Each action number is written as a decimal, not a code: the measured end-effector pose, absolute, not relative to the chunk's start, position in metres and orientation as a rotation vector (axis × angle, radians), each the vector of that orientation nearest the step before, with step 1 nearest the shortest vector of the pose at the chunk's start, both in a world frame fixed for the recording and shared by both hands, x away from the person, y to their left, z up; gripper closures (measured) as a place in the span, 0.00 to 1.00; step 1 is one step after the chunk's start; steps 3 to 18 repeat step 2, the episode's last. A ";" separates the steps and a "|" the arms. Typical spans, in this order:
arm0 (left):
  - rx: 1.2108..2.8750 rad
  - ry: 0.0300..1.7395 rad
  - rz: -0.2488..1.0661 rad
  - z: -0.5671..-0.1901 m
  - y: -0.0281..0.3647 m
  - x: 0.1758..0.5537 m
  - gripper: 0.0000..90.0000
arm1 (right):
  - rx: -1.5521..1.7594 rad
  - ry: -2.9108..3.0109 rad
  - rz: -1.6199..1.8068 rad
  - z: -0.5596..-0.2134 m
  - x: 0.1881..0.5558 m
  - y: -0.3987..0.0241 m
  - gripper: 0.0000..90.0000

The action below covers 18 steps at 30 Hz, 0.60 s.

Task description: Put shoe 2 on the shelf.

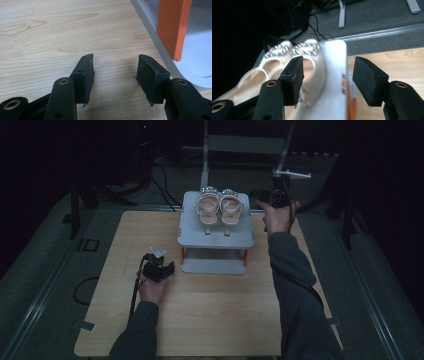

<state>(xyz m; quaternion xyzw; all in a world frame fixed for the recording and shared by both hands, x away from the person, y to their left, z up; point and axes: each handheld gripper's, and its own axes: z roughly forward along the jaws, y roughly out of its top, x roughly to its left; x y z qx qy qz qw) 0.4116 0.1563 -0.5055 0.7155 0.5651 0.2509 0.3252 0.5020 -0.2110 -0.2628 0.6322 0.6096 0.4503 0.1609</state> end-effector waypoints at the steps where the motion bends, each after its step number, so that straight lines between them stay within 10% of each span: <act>1: 1.878 1.481 0.657 -0.505 0.156 0.412 0.53 | 1.787 1.744 1.308 -0.268 0.497 -0.219 0.46; 18: 1.878 1.481 0.657 -0.505 0.156 0.412 0.53 | 1.782 1.738 1.316 -0.271 0.493 -0.223 0.46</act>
